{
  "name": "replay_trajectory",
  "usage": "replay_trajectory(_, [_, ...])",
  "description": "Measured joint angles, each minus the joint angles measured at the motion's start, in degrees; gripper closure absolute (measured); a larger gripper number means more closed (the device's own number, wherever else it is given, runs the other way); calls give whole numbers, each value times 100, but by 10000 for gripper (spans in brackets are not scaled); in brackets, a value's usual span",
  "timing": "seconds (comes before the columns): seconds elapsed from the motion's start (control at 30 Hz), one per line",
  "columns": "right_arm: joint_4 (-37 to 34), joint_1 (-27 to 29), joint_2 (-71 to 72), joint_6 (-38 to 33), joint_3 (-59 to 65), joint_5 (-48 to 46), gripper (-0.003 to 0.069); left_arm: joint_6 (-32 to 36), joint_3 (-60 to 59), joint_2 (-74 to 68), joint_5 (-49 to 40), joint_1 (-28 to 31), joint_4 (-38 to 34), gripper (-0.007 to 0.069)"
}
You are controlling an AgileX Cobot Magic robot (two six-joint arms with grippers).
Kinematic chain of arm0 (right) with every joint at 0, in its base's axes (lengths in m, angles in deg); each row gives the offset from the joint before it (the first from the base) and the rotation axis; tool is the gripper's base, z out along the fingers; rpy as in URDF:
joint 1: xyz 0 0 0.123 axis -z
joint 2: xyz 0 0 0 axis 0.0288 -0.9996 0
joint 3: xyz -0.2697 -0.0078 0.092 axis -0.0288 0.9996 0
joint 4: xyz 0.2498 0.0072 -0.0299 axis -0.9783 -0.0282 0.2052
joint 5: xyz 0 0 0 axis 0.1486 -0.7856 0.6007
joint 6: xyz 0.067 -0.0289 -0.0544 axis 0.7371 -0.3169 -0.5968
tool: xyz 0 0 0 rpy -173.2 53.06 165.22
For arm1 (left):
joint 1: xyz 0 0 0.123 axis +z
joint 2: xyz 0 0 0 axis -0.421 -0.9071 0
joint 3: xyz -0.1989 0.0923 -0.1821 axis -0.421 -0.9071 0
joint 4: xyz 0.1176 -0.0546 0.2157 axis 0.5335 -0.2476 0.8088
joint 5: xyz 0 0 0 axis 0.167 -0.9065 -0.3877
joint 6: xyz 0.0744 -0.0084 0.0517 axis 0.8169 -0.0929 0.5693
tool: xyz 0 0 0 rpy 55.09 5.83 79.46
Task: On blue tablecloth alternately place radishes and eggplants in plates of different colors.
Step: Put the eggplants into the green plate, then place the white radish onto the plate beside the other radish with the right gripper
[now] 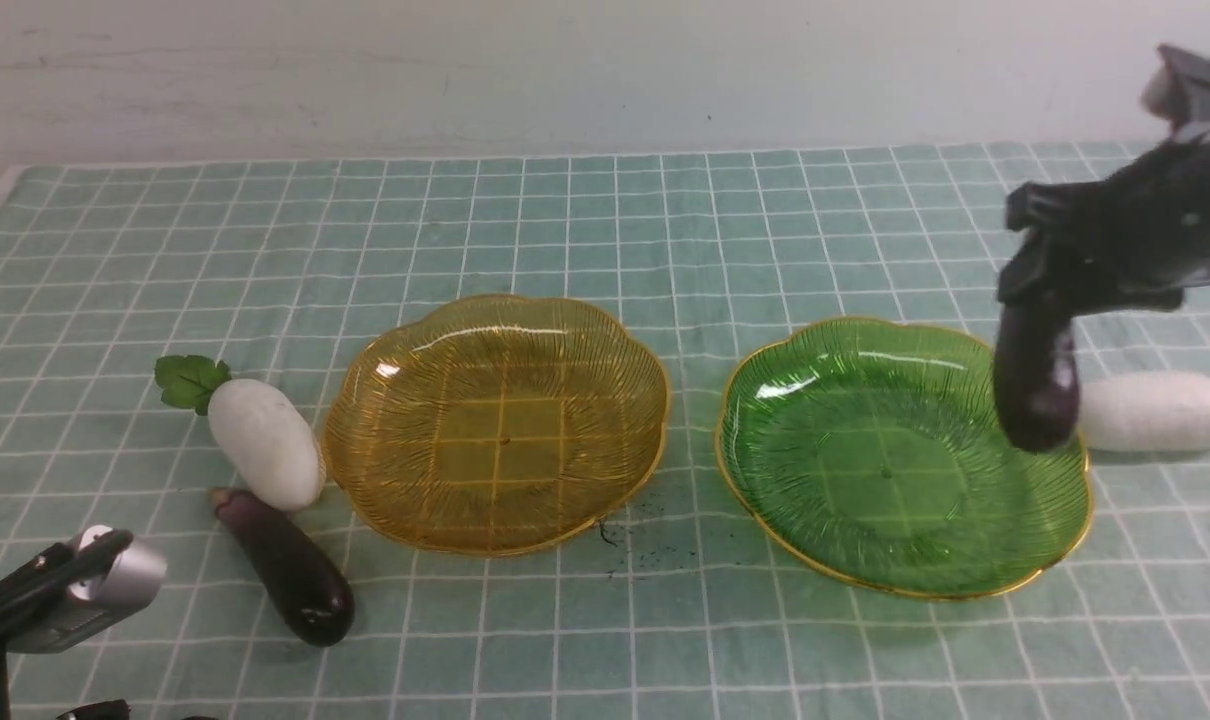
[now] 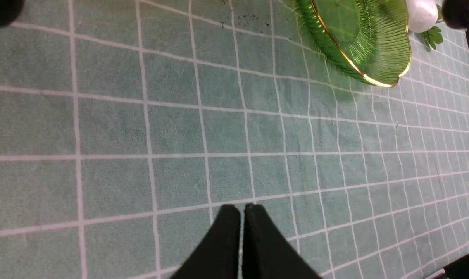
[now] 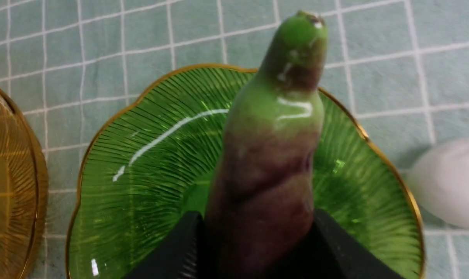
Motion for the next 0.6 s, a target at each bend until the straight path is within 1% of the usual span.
replay_trajectory(0.1, [14,-264,-363,0,0,401,352,0,0,0,0,0,0,629])
replay_trajectory(0.2, [14,-380,-648,0,0,605,314,0,0,0,0,0,0,629])
replay_trajectory(0.27, [14,-417,-848,63,0,691,216,0,0,0,0,0,0,629])
replay_trajectory(0.33, [27,-417,-909,189,5,688,149,0,0,0,0,0,0,629])
replay_trajectory(0.37, [66,-404,-920,395,5,688,71,0,0,0,0,0,0,629])
replay_trajectory(0.4, [85,-389,-920,481,5,663,42,0,0,0,0,0,0,629])
replay_trajectory(0.43, [96,-388,-920,501,-3,656,36,0,0,0,0,0,0,629])
replay_trajectory(0.47, [240,-315,-920,658,-89,531,-8,0,0,0,0,0,0,629])
replay_trajectory(0.5, [356,-233,-920,760,-186,371,-22,0,0,0,-6,0,0,629])
replay_trajectory(0.6, [545,16,-920,1103,-548,-94,-29,0,0,0,-42,0,0,629])
